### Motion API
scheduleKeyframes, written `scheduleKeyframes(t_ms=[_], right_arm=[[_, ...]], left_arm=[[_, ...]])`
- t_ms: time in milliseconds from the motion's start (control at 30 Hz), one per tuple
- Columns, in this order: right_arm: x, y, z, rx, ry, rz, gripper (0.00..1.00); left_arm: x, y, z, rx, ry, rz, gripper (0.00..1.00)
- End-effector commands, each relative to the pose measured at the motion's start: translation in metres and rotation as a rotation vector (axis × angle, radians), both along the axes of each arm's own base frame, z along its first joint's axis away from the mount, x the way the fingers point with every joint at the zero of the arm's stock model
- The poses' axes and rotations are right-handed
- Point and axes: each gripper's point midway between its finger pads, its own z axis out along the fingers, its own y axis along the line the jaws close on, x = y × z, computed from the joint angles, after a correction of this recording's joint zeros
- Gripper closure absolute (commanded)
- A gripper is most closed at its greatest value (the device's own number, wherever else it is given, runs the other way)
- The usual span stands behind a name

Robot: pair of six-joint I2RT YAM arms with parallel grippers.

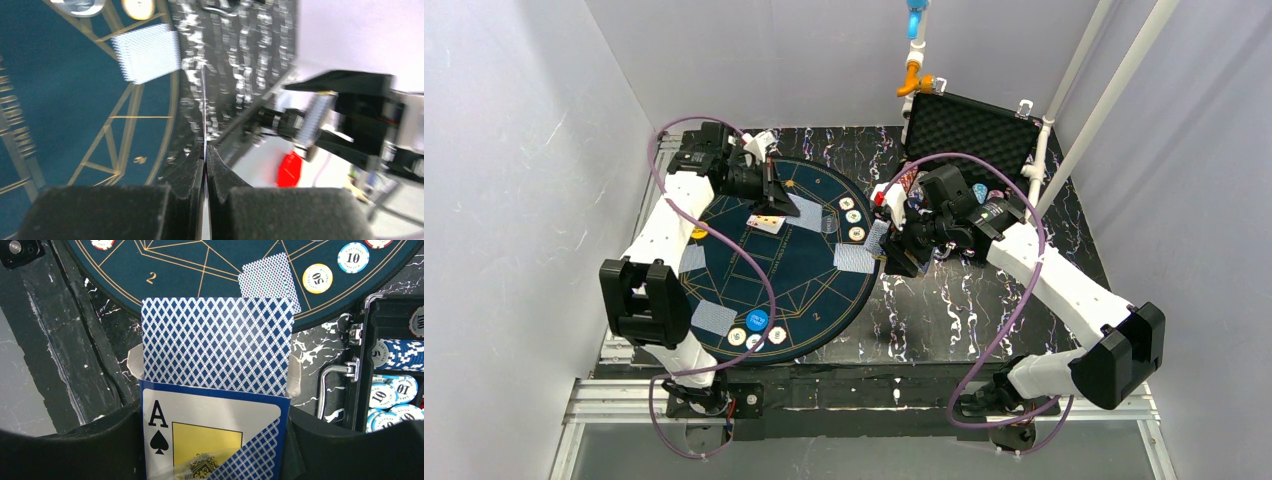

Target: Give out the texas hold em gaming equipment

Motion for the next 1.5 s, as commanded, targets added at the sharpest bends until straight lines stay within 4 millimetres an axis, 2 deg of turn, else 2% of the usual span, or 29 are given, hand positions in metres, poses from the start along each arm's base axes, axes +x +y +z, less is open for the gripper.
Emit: scheduleKeyframes(t_ms=[0, 133, 233, 367, 467, 567, 700, 867, 1000, 1467], right_arm=[[0.004, 0.007, 0.020, 0.062, -0.077, 0.021, 0.99], [0.003, 0.007, 0.020, 0.060, -0.077, 0.019, 0.99], [0.003, 0.006, 0.020, 0.058, -0.078, 0.017, 0.99], [0.004, 0.007, 0.019, 0.059, -0.076, 0.018, 0.99], [0.004, 0.008, 0.019, 0.061, -0.073, 0.020, 0.99], [0.005, 0.009, 0.020, 0.061, -0.073, 0.020, 0.99], [0.006, 0.009, 0.021, 0.056, -0.074, 0.018, 0.99], [0.009, 0.009, 0.022, 0.052, -0.081, 0.018, 0.99], [0.011, 0.010, 0.023, 0.049, -0.087, 0.019, 0.99], [0.010, 0.008, 0.021, 0.043, -0.086, 0.020, 0.99]], left_arm=[[0.001, 0.058, -0.028, 0.387, -0.056, 0.039, 1.00], [0.019, 0.116, -0.047, 0.735, -0.107, 0.096, 1.00], [0.033, 0.156, -0.061, 0.976, -0.118, 0.058, 1.00], [0.054, 0.202, -0.071, 1.242, -0.144, 0.072, 1.00], [0.072, 0.220, -0.076, 1.377, -0.211, 0.063, 1.00], [0.083, 0.227, -0.088, 1.459, -0.241, 0.025, 1.00], [0.089, 0.222, -0.110, 1.464, -0.235, -0.016, 1.00], [0.083, 0.198, -0.137, 1.413, -0.211, -0.091, 1.00], [0.077, 0.180, -0.152, 1.389, -0.194, -0.130, 1.00], [0.040, 0.131, -0.177, 1.266, -0.074, -0.207, 1.00]])
